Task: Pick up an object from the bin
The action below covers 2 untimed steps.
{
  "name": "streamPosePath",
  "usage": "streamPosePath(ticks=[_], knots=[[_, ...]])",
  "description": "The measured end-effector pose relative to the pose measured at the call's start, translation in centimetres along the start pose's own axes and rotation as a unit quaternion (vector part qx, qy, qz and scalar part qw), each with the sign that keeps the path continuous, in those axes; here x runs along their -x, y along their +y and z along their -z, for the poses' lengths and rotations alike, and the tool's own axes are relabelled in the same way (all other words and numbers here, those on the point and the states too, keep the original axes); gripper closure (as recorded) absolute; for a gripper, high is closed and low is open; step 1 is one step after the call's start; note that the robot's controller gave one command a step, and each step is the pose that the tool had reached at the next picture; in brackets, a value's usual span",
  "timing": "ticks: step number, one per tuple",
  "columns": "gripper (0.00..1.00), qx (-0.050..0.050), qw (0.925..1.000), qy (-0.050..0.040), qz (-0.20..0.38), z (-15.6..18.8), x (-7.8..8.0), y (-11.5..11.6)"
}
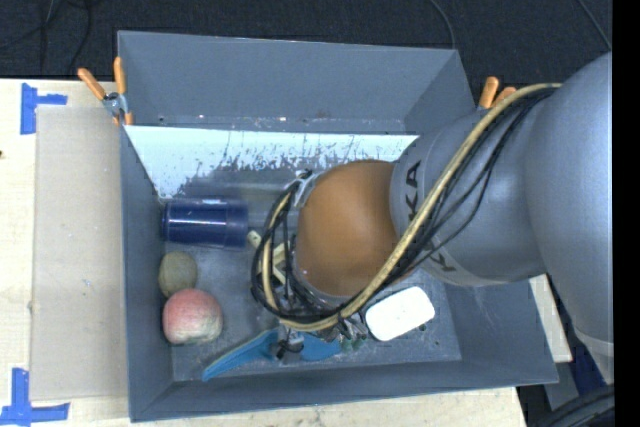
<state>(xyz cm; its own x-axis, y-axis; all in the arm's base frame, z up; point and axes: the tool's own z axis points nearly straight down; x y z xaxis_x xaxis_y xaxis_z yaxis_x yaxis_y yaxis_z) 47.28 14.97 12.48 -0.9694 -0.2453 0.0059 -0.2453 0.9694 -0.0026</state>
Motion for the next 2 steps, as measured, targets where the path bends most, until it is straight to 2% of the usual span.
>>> streamPosePath(ticks=[2], knots=[[1.00,0.000,1.0000,0.0006,-0.001,1.88,-0.02,0.03]])
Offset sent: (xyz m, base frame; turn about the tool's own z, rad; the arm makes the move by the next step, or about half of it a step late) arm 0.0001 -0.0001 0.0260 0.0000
